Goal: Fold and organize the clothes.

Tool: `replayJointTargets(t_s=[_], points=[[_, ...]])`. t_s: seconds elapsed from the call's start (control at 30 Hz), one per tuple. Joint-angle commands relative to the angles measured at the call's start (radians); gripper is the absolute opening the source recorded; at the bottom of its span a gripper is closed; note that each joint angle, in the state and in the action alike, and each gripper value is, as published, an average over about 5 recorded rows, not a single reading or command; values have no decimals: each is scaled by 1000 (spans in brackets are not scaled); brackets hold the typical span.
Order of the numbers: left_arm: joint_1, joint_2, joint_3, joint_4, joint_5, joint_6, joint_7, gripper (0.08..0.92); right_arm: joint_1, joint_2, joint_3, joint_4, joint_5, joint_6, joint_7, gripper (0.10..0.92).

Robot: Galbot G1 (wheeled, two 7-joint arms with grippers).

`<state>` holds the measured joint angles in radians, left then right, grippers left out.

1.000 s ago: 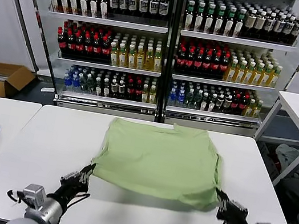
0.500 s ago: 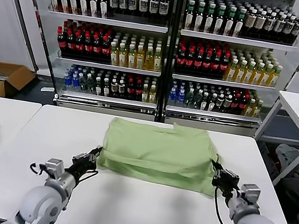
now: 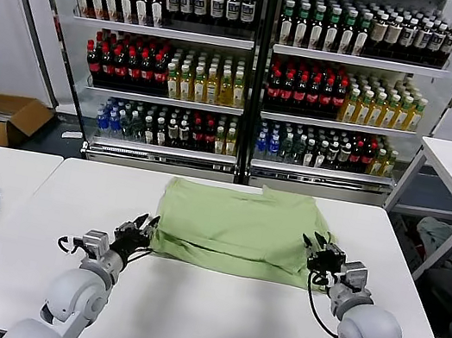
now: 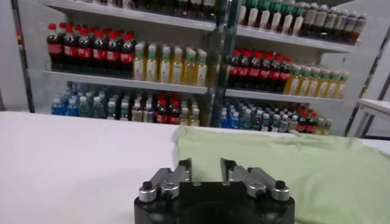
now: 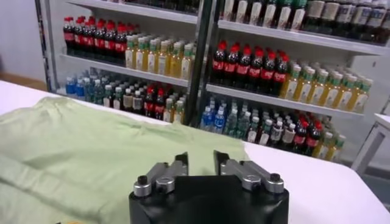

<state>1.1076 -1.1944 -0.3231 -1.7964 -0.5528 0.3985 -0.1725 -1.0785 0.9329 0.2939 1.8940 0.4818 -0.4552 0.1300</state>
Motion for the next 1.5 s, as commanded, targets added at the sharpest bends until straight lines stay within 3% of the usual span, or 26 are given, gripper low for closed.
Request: replayJointTargets(t_s=[0.03, 0.37, 0.47, 0.53, 1.1, 1.33, 1.5], points=[[26, -54, -4, 27, 73, -9, -5, 474, -156, -3, 82, 13, -2, 17, 74, 473], [29, -89, 16, 73, 78, -8, 28, 758, -222, 8, 108, -2, 146, -48, 125, 757], [34, -86, 18, 73, 91, 9, 50, 807, -229, 13, 84, -11, 162, -25, 131, 808], [39, -83, 20, 78, 101, 14, 60, 793, -226, 15, 72, -16, 170, -24, 129, 802], [46, -89, 6, 119, 44, 27, 33, 328, -215, -14, 52, -2, 200, -26, 112, 344], [148, -103, -36, -18, 7, 20, 35, 138, -377, -53, 116, 128, 151, 2, 110, 158], [339, -142, -78, -191, 31, 16, 31, 110, -582, -64, 208, 293, 116, -7, 110, 140]])
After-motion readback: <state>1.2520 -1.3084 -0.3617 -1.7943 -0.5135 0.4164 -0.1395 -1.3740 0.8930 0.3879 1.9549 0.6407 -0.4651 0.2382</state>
